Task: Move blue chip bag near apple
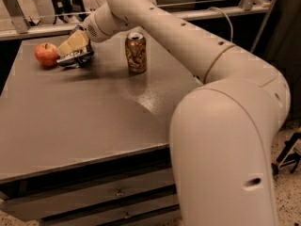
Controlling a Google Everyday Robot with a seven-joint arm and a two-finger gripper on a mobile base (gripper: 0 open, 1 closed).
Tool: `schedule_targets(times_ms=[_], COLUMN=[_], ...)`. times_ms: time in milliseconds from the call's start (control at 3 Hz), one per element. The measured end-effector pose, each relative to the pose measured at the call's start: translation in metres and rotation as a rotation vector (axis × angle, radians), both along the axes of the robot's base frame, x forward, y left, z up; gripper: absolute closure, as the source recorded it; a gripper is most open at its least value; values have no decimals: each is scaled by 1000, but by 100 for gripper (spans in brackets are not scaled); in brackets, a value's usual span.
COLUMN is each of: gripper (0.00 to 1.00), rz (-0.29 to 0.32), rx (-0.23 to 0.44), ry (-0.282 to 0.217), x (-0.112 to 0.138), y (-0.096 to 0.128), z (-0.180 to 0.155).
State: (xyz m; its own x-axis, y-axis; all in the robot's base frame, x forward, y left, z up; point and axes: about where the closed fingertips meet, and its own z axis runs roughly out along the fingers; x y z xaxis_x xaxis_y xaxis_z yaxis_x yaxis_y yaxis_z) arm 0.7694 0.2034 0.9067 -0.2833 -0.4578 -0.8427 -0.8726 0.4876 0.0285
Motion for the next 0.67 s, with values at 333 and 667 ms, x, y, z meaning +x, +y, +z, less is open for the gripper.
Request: schedule_targets(times_ms=[333, 667], gripper=[0, 0], rz=[9, 22], rx=[3, 42], ry=[-79, -211], x=[-10, -34], y=[-21, -75], z=[20, 48])
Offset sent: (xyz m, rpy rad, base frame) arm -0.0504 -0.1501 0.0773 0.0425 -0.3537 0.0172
